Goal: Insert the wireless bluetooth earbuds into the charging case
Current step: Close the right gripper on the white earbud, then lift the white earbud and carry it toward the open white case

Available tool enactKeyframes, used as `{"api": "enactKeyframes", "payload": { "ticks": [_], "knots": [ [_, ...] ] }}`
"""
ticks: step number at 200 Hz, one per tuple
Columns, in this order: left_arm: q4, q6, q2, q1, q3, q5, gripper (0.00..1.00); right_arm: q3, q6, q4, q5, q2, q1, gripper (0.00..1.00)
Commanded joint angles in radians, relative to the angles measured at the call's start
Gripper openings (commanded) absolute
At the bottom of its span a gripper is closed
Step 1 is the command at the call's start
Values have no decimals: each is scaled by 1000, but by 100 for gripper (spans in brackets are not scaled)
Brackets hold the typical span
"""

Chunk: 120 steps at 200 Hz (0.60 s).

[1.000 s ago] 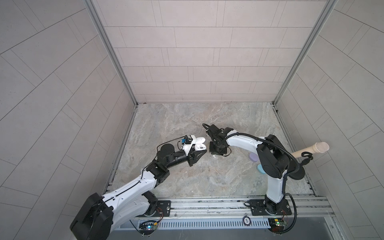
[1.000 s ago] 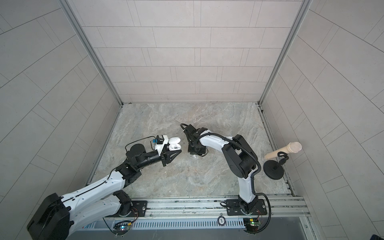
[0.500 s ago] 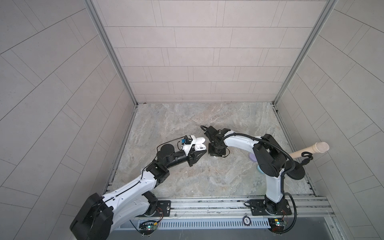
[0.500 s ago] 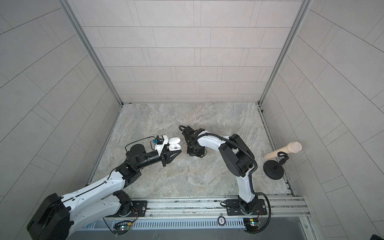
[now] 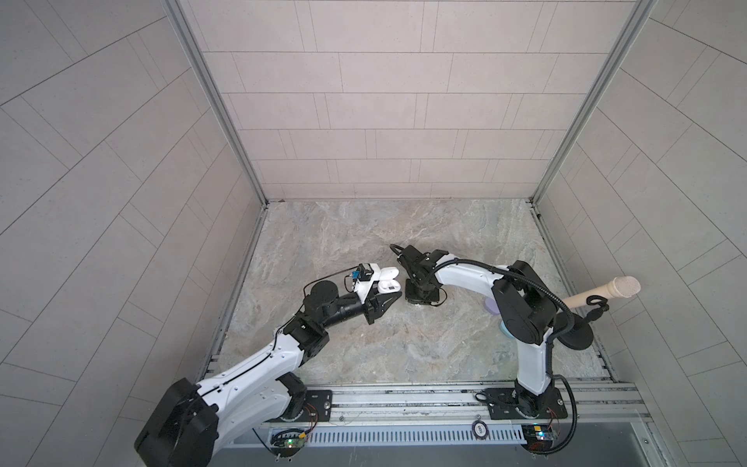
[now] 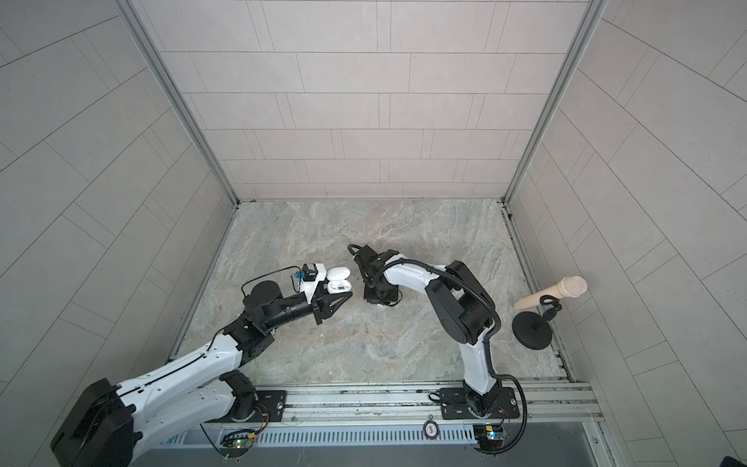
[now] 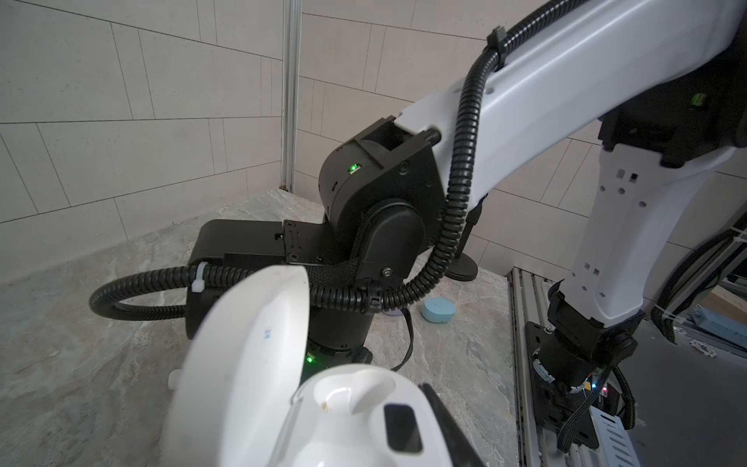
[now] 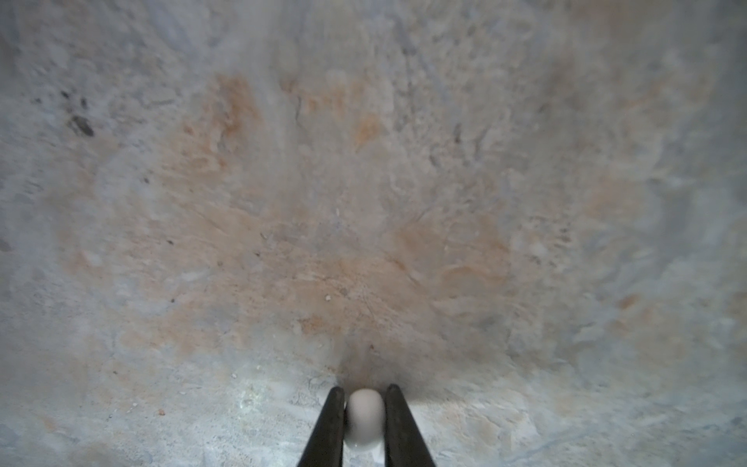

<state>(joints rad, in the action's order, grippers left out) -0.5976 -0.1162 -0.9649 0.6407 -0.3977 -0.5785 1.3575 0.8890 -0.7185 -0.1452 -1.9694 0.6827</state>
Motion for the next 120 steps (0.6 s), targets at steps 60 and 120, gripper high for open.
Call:
{"api": "enactKeyframes", "payload": {
  "ticks": [60, 120],
  "knots": [
    [-37, -13, 3, -7, 7, -14, 11, -138, -55, 53, 2, 193, -38, 15],
    [-87, -33, -73, -7, -24, -58, 12, -249, -124, 92, -102, 430, -95, 11]
  ]
}}
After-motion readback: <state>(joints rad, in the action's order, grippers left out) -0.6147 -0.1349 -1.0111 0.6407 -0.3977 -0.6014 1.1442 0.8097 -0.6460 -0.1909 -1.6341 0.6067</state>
